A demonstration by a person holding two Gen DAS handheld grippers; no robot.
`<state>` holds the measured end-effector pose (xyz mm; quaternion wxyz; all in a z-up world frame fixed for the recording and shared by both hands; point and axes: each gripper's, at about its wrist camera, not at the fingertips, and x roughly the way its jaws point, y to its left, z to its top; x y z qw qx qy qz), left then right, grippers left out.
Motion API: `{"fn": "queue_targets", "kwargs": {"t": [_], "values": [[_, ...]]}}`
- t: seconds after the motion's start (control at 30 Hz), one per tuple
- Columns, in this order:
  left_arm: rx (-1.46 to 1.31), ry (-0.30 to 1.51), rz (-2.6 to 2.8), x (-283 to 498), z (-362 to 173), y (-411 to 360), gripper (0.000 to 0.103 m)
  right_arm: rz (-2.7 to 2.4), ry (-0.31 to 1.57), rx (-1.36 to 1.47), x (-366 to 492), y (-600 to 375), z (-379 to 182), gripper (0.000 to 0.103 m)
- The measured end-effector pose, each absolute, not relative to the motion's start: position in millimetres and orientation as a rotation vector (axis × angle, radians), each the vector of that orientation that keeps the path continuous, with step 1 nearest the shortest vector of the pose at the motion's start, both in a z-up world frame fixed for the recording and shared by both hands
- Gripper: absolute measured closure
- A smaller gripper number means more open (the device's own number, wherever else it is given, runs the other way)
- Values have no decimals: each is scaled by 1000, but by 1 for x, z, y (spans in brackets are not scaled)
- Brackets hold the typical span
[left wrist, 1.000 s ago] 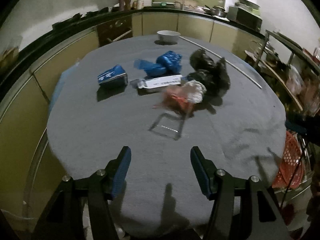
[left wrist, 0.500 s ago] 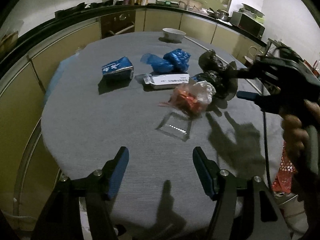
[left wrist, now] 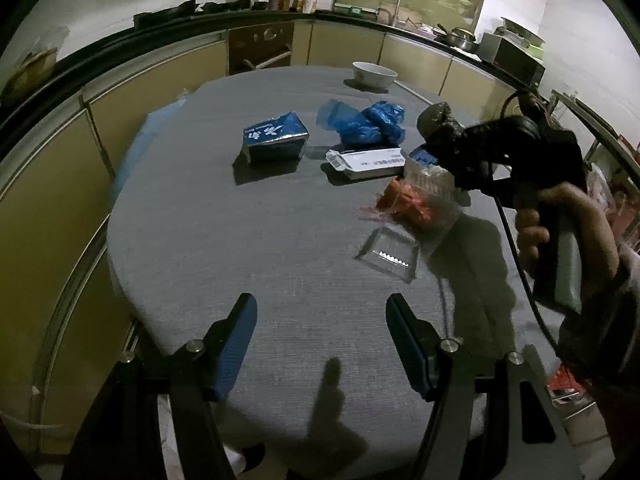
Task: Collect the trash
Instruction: 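Grasp the black trash bag with the right tool while the left tool approaches the clear tray, then grasp the clear plastic tray with the left tool while the right tool lifts the black bag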
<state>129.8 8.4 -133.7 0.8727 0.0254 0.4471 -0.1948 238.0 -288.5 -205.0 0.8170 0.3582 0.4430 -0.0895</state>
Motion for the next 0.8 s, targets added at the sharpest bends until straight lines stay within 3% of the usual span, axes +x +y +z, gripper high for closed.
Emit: {"fn": "queue_targets", "kwargs": {"t": [0.17, 0.43, 0.67, 0.73, 0.8], "values": [[55, 928, -457, 133, -129, -8, 35, -177, 913, 705, 217, -303, -203, 81], [-18, 909, -560, 159, -113, -56, 21, -57, 913, 862, 186, -335, -205, 80], [4, 905, -609, 189, -126, -95, 20, -43, 859, 793, 174, -349, -180, 66], [3, 934, -602, 197, -138, -97, 20, -46, 837, 773, 176, -352, -173, 57], [-14, 950, -607, 200, -148, -95, 20, -47, 791, 754, 174, -357, -163, 42]]}}
